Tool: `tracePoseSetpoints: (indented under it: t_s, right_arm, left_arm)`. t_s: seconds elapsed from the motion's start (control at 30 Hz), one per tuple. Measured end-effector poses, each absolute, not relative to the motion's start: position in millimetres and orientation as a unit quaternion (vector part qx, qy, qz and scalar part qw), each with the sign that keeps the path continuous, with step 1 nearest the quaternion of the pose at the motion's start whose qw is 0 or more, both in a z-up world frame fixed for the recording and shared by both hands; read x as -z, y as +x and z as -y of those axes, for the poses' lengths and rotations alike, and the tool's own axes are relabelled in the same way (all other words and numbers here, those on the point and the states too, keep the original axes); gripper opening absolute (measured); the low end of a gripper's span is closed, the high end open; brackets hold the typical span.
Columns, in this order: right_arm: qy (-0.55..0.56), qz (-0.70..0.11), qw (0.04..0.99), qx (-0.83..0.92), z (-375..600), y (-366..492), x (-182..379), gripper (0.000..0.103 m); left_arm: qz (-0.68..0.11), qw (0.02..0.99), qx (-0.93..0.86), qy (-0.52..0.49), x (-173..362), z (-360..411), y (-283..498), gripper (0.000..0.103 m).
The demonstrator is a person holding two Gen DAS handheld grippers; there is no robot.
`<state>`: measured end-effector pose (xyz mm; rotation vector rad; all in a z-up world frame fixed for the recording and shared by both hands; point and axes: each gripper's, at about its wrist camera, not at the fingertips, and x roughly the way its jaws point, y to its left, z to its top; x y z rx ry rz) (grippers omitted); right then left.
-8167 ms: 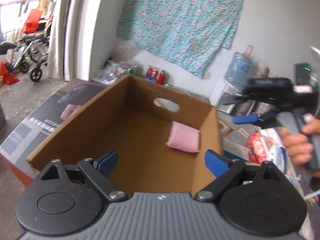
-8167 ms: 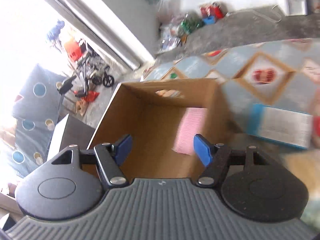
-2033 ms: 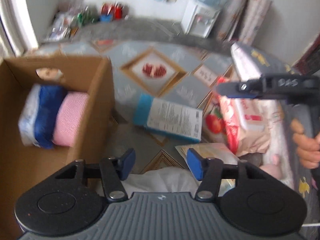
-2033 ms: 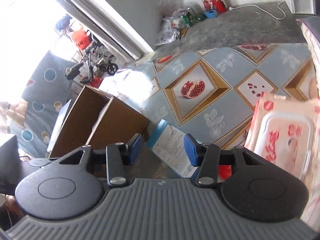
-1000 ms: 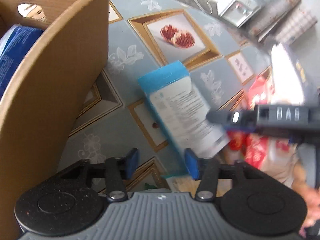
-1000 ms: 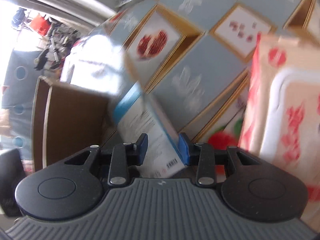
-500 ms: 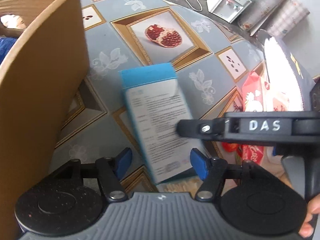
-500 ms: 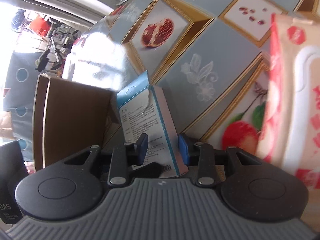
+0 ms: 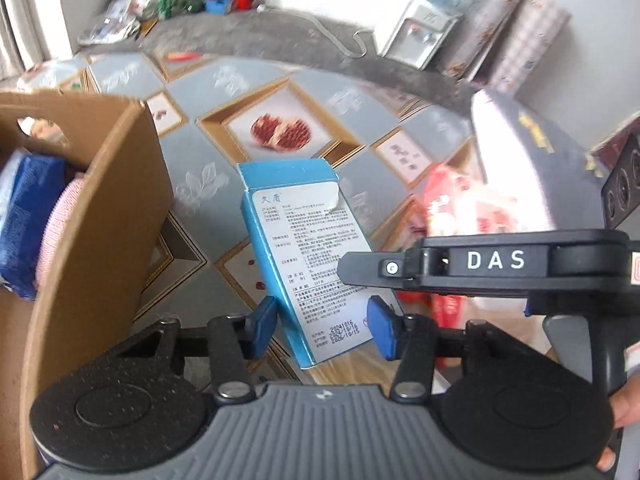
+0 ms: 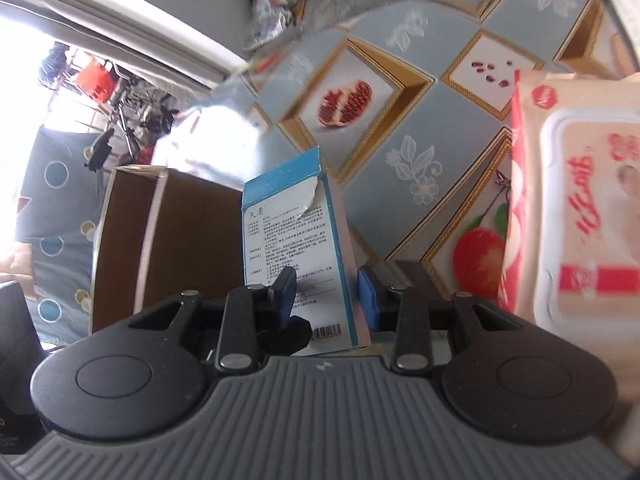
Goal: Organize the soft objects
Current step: 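Lift the medicine box with the right gripper toward the cardboard box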
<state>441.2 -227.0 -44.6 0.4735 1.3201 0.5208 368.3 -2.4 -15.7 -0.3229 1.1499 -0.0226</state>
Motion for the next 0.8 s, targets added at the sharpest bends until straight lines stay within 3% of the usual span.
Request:
tracePoseSetpoints:
  t_s: [0.43, 0.8]
  right_arm:
    - [0.213, -0.522, 0.782, -0.267, 210, 325, -69, 0.033]
    - [0.184, -0.528, 0.753, -0.348, 70, 281, -90, 0.033]
  left_arm:
    - [-0.464, 0.868, 0.081, -0.158, -69, -28, 266, 0.049]
    - [-0.407, 0.891, 0.014, -0.203, -90, -139, 164, 0.047]
